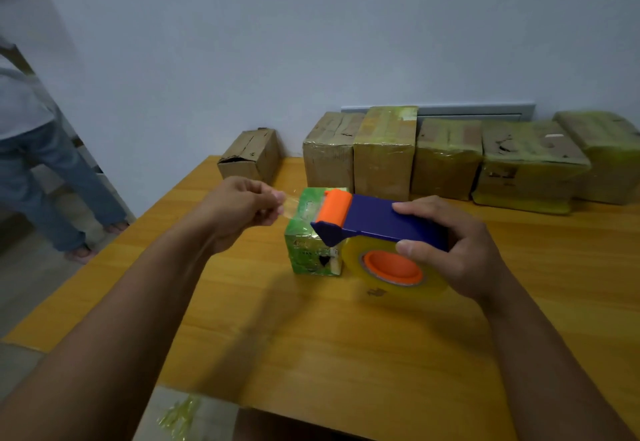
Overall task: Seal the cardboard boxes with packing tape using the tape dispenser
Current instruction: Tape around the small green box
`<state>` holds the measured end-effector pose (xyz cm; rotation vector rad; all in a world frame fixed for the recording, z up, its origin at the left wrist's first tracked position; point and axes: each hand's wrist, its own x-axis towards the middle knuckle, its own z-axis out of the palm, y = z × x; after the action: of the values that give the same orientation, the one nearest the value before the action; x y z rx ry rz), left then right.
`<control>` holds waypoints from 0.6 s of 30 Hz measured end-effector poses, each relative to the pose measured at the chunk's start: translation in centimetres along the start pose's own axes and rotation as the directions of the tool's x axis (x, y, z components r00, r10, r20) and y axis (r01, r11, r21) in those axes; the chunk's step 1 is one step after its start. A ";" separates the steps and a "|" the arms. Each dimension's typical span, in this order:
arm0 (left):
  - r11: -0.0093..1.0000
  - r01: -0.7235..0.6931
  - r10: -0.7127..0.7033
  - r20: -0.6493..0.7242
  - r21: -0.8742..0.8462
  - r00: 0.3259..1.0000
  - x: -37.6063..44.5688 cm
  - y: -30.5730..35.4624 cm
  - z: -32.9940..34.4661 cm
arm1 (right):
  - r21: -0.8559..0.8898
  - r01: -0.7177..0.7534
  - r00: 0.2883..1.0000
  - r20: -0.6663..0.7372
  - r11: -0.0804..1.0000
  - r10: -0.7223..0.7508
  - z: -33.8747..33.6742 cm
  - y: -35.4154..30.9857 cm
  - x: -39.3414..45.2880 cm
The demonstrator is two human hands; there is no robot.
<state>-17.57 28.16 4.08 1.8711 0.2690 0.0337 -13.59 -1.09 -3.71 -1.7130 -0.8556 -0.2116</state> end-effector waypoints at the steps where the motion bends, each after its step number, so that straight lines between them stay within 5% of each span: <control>1: 1.000 -0.001 0.001 -0.023 0.011 1.000 0.1 -0.4 -0.4 | -0.017 -0.015 1.000 0.018 1.000 0.016 -0.4 0.1 0.0; 18: 0.982 0.123 -0.141 -0.130 -0.141 0.981 1.0 -6.0 1.8 | -0.062 -0.172 0.971 0.156 0.983 0.179 -1.3 1.4 3.0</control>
<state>-17.28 28.41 -2.25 1.7180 0.4766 0.0899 -10.11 -1.10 -2.70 -1.8591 -0.8152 0.0261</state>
